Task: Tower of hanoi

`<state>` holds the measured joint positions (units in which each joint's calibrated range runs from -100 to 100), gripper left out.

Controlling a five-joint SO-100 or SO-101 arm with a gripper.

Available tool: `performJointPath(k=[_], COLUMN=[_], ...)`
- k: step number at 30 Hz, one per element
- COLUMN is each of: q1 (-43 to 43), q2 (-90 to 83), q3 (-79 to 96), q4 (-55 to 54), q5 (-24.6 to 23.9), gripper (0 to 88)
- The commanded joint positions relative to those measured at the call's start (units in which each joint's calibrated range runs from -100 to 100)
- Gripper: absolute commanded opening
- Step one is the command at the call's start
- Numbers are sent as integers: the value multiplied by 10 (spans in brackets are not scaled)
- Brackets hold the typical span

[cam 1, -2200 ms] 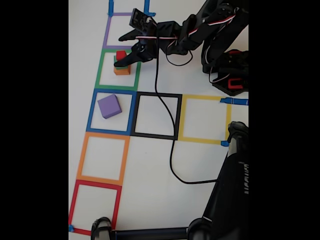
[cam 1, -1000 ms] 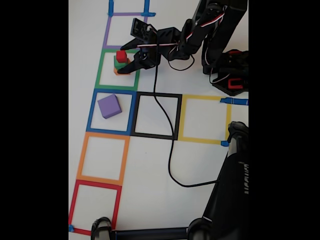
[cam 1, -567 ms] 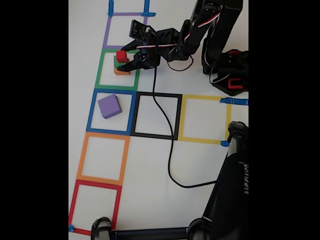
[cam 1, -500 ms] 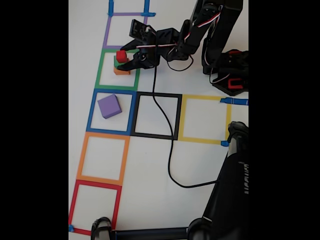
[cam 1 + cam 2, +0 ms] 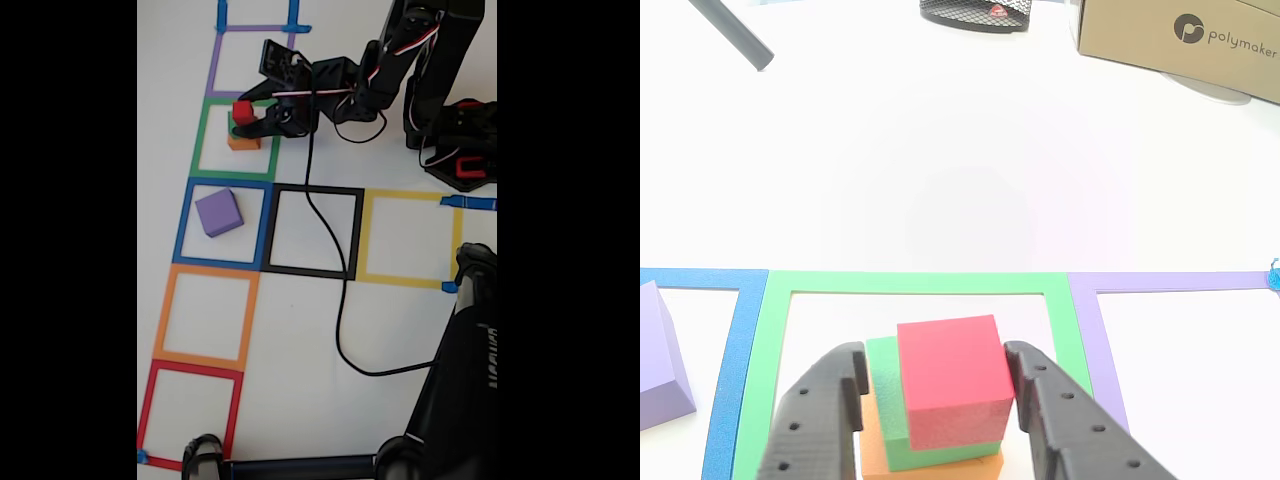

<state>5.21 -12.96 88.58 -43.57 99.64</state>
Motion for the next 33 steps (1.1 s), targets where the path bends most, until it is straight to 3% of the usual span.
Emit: performJointPath(k=[1,17,23,27,33], q1=[-10,-18,-31,-47,-60], q2=[-1,2,-59,-156,-328], q3=[-18,-23,-39,-57,-149], q4=[-11,-9,55,168,482], q5=[4,4,4,4,4], gripper=[86,21,19,17,14])
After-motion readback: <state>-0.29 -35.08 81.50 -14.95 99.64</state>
